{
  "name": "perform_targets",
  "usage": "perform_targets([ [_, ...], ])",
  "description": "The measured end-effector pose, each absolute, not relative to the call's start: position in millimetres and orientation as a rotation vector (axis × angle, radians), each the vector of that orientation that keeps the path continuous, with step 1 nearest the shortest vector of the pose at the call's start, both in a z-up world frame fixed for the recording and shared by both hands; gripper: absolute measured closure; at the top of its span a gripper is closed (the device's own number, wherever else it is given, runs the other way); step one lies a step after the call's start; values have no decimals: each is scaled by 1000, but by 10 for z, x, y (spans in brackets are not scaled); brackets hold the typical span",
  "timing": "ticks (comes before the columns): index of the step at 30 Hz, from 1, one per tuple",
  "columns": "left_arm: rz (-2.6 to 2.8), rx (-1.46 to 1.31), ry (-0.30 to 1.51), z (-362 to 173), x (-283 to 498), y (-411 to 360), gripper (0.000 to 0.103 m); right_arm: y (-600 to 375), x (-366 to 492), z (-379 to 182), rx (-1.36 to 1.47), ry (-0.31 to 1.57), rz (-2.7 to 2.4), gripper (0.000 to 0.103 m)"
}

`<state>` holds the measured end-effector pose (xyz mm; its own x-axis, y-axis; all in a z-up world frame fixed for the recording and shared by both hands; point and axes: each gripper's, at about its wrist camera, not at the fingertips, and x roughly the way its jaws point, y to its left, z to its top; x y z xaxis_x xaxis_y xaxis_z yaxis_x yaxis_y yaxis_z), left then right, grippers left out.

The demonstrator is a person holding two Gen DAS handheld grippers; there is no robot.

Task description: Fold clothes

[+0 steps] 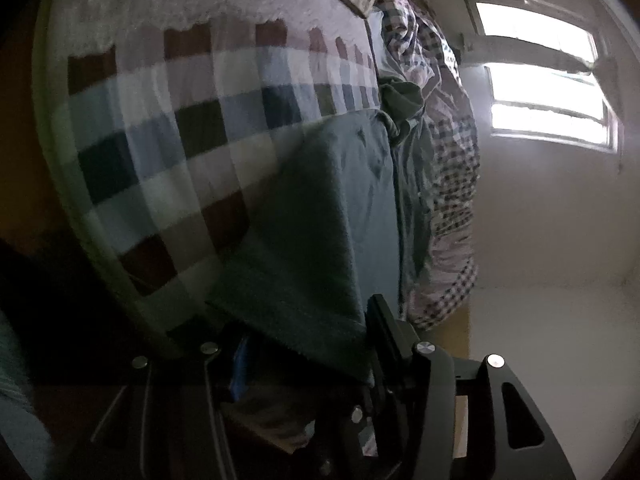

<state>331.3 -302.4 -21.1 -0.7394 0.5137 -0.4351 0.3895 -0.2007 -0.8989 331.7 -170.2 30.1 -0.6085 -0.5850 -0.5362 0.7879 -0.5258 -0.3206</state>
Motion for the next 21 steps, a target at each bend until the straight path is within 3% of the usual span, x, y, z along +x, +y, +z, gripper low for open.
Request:
perform_targets([
  [3, 2142, -1029, -1955, -172, 3340, -3066, 48, -1673, 3321, 308, 476, 689, -2167, 102],
  [6, 2227, -975, -1945, -66, 3409, -3146, 67, -1657, 3328, 288, 487, 684, -2170, 102],
  [16, 2380, -992, -1824, 131, 3403, -3240, 102, -1664, 3414, 229, 453, 714, -2176, 102],
  [18, 2409, -1004, -1786, 190, 3367, -3229, 102, -1653, 3411, 193, 448, 733, -2196, 99],
  [21, 2466, -999, -1739, 324, 3359, -3229, 102, -1610, 3399, 117, 442, 773, -2245, 80],
])
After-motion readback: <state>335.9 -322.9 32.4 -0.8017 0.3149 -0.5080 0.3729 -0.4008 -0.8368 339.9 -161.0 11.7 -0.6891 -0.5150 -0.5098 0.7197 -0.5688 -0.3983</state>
